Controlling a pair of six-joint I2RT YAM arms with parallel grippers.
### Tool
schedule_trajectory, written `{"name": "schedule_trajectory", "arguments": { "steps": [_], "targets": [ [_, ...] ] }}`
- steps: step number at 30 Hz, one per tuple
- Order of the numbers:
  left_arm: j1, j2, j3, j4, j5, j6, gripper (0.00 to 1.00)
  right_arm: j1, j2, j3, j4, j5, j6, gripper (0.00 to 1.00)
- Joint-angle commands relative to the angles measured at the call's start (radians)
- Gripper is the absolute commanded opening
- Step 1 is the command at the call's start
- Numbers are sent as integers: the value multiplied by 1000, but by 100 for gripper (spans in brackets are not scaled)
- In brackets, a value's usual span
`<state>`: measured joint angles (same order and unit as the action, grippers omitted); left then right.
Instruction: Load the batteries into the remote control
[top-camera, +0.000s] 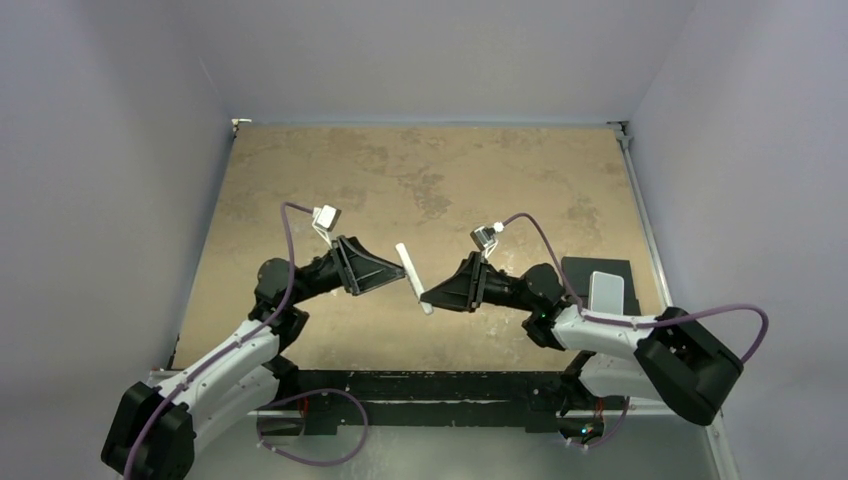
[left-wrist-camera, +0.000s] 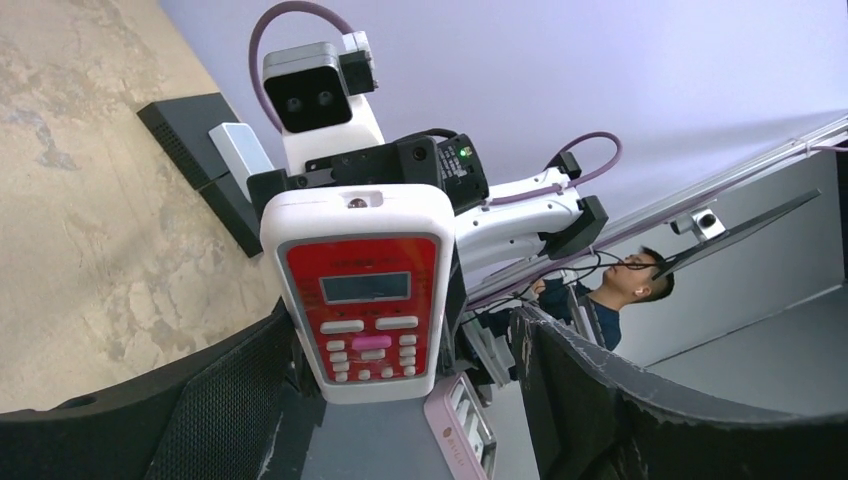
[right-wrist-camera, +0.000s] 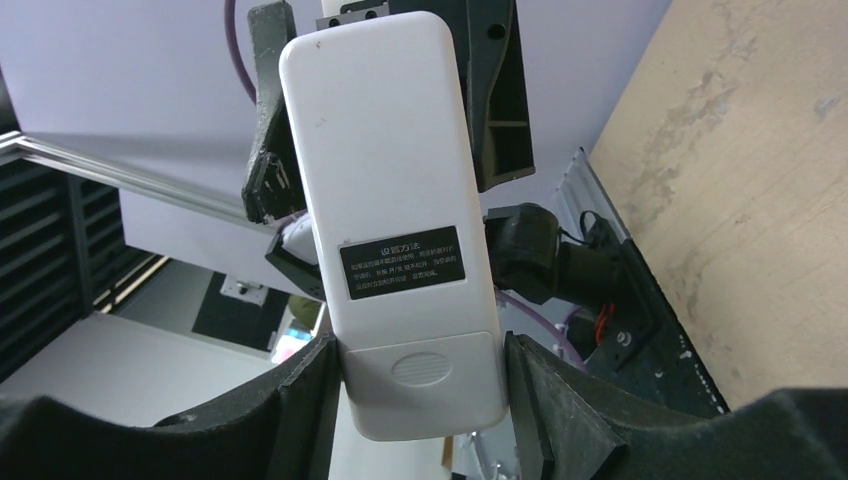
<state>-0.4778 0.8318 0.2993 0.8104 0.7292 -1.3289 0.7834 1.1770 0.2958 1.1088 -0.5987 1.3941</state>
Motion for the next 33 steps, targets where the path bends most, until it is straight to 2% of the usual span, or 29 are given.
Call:
{"name": "schedule_trajectory", "arguments": {
  "steps": [1, 6, 13, 17, 23, 33],
  "targets": [
    [8, 12, -4, 144, 13, -57, 80, 7, 51, -6, 230, -20, 84, 0],
    [8, 10, 5, 100, 8, -46, 80, 25, 53, 23, 168, -9, 59, 0],
    [8, -30, 64, -135, -17, 69, 79, 37, -61, 90, -187, 67, -122, 0],
    [8, -48, 86, -214, -35, 107, 76, 37, -98, 109, -272, 96, -156, 0],
    [8, -45, 88, -237, -43, 111, 75, 47, -92, 111, -300, 119, -170, 0],
    [8, -31, 94, -230, -41, 113, 75, 78, -73, 120, -242, 120, -152, 0]
  ]
}}
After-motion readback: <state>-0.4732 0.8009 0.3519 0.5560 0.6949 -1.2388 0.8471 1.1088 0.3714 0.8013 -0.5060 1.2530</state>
